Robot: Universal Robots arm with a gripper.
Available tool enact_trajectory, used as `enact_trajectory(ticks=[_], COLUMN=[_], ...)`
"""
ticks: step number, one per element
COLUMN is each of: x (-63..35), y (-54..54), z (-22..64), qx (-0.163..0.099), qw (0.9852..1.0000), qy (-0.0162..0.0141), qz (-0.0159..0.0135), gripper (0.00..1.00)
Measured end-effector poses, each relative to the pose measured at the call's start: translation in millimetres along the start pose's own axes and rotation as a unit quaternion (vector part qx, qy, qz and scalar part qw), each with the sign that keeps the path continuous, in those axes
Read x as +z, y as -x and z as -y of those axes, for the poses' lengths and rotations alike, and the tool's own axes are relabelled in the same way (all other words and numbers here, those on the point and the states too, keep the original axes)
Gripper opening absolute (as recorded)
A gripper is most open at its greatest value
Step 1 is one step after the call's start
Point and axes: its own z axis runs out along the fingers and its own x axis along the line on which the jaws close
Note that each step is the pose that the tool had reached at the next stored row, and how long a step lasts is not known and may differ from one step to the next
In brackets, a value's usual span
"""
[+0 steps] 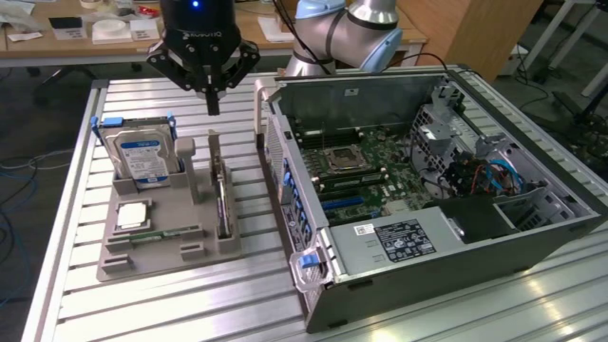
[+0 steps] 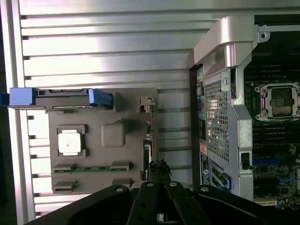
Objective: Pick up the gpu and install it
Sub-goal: 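Reach for the gpu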
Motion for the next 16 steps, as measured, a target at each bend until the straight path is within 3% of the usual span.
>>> enact_trajectory(ticks=[8, 16], x=[-0.3, -0.9], y=[-0.4, -1.2], z=[6.9, 19.5], qx=[0.0, 0.0], qw=[1.0, 1.0], qy=[-0.0001, -0.0005], qz=[0.0, 0.0], gripper=[0.11, 0.11])
